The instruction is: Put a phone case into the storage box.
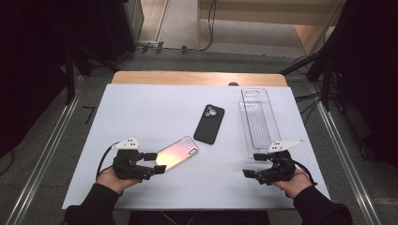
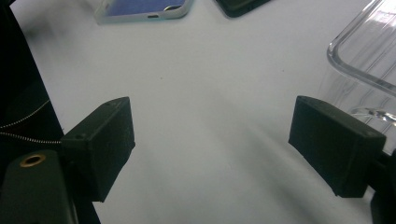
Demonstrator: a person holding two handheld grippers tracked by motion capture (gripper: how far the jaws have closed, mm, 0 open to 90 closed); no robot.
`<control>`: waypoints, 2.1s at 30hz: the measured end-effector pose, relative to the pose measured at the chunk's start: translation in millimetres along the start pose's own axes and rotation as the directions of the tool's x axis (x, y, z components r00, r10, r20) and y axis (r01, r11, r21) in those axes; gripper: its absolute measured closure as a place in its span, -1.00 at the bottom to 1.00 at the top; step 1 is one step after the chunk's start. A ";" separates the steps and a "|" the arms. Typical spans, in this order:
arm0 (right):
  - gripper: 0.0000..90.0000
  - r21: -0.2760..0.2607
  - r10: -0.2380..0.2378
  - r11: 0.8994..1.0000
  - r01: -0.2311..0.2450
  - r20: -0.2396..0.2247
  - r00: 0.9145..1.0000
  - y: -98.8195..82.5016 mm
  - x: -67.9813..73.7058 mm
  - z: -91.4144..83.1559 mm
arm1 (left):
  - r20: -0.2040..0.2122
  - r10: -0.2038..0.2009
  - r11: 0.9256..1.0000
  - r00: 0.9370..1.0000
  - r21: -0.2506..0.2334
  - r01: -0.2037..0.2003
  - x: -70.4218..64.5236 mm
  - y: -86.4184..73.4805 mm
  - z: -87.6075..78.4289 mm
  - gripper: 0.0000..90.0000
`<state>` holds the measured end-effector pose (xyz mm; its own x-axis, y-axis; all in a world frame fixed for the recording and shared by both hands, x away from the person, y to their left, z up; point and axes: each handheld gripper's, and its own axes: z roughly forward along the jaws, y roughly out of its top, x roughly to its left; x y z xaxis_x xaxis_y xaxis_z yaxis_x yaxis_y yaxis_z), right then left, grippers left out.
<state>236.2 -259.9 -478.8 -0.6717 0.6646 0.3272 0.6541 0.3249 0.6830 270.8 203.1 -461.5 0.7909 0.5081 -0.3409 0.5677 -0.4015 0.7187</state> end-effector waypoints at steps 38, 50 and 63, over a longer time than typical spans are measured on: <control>-0.72 0.004 -0.002 1.000 0.002 -0.006 1.000 -0.1 -0.6 0.6 | 0.006 0.041 0.998 0.999 -0.042 -0.040 12.4 30.2 11.4 -0.59; -0.73 0.008 -0.002 1.000 0.002 -0.004 1.000 -0.3 -0.7 0.8 | 0.014 0.059 0.997 0.998 -0.044 -0.058 20.3 53.9 30.0 -0.97; -0.73 0.010 -0.003 1.000 0.003 -0.004 1.000 -0.5 -0.7 1.3 | -0.018 0.074 0.997 0.997 -0.034 -0.074 29.6 69.6 61.8 -1.00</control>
<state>236.8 -259.7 -480.2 -0.6750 0.6609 0.3281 0.6557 0.3335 0.6773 347.8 143.2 -459.1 0.8263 0.4911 -0.2760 0.4995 -0.4122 0.7620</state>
